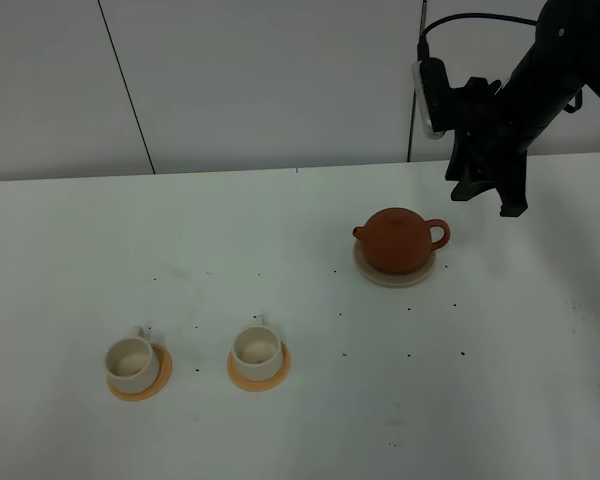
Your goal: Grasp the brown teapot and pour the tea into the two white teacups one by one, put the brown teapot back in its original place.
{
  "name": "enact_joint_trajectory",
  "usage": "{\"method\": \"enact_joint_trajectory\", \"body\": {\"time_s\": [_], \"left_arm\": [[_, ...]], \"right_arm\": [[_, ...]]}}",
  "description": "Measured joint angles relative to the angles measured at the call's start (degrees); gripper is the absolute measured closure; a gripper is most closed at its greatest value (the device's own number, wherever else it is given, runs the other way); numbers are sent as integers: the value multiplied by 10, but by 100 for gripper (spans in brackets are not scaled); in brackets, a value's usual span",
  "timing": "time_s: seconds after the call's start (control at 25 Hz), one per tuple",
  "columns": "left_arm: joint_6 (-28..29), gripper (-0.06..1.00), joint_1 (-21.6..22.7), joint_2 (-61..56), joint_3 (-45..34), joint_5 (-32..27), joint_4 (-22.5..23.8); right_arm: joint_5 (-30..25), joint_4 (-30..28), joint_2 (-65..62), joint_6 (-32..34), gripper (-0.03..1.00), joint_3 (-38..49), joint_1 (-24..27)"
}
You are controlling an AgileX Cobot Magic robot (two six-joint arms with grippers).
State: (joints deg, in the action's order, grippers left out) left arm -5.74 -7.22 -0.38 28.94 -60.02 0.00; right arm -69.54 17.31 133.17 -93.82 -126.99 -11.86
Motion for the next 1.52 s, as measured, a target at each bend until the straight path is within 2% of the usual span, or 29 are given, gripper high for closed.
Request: {"method": "enact_joint_trajectory", "body": {"time_s": [0.96,1.52], "left_arm": [[0,75,0,0,0,0,0],[0,75,0,0,0,0,0]], "right_arm": [[1,-30,48,-46,72,0,-3],[1,-3,52,-90,68,0,-17]]}}
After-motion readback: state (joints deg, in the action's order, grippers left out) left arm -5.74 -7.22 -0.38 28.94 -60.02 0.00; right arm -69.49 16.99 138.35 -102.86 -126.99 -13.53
